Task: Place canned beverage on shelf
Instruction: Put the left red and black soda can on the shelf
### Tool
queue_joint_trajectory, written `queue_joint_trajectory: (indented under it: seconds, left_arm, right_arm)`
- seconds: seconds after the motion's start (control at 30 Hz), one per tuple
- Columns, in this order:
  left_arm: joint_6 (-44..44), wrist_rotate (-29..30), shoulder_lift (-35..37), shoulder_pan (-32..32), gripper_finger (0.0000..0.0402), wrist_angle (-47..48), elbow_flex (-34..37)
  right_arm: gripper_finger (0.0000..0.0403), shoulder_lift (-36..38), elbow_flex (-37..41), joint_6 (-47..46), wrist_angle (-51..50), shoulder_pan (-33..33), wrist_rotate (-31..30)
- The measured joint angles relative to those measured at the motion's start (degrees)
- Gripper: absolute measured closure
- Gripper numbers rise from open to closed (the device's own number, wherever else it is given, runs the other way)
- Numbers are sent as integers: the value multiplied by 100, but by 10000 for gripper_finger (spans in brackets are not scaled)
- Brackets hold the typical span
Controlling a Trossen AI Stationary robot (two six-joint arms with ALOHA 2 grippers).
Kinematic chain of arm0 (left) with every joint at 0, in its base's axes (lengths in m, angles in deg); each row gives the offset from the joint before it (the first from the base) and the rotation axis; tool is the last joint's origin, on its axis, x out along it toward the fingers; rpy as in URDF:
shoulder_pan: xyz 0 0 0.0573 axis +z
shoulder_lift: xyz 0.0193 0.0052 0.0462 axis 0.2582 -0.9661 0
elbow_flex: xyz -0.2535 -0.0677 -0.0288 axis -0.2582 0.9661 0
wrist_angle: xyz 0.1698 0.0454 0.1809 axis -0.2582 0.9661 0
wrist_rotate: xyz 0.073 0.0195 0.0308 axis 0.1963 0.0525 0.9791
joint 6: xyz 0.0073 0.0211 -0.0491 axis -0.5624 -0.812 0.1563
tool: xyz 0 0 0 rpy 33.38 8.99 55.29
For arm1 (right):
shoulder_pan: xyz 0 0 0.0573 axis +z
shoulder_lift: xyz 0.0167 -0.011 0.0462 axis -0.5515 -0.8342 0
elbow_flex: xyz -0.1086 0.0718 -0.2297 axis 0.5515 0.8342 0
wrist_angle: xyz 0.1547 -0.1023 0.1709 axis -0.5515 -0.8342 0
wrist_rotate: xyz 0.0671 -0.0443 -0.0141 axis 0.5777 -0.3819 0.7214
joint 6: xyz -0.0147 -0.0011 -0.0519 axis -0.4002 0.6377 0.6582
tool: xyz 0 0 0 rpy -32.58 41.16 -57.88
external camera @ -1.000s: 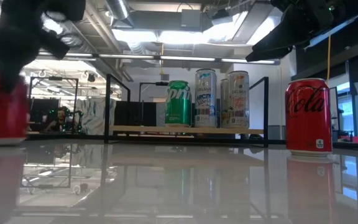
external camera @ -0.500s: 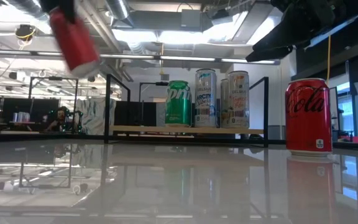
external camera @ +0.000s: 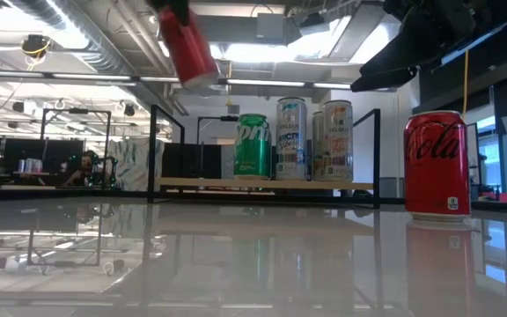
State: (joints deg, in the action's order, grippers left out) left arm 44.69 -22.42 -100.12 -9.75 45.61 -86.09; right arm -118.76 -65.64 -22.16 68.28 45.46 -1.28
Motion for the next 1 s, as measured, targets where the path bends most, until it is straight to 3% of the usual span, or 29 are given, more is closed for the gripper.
queue_joint_trajectory:
  seconds: [0.33,0.63,1.0]
  left_arm:
    - [-1472,26,-1262,1240,122,56,-1167]
    - [-2314,-52,-1862,2199,122,44,-1183]
    - [-2876,-610,-2478,2864,122,-77,-1185]
  right_arm:
    - [40,0,0,39,-11,0,-92]
    - [40,0,0,65,-13,0,-572]
    - [40,0,0,596,54,-2,-1416]
